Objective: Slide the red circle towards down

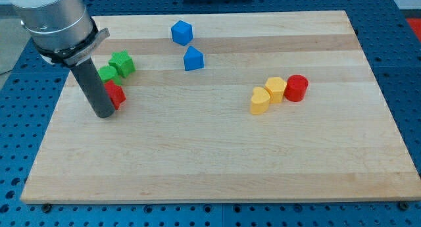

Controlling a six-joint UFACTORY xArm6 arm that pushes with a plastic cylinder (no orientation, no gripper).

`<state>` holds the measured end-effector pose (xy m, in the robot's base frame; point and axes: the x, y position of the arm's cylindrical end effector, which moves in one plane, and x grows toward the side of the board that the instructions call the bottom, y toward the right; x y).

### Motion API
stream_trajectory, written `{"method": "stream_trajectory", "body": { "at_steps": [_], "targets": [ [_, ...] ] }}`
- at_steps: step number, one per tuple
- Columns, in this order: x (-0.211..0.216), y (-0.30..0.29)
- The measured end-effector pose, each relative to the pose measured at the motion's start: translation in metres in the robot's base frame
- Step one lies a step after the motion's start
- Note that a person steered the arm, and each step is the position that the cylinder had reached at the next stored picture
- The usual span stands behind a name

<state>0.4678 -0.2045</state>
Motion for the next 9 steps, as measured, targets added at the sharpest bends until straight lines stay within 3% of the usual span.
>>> {"method": "stream_trajectory", "body": {
  "at_steps": [1, 2, 3, 4, 5, 7, 8, 9],
  "targets": [
    [0.004, 0.0],
    [0.063, 0.021],
    [0.116, 0.088],
    [0.127, 0.196],
    [0.125, 0.304],
    [0.077, 0.496],
    [0.03, 0.538],
    [-0.007, 0.517]
  ]
}}
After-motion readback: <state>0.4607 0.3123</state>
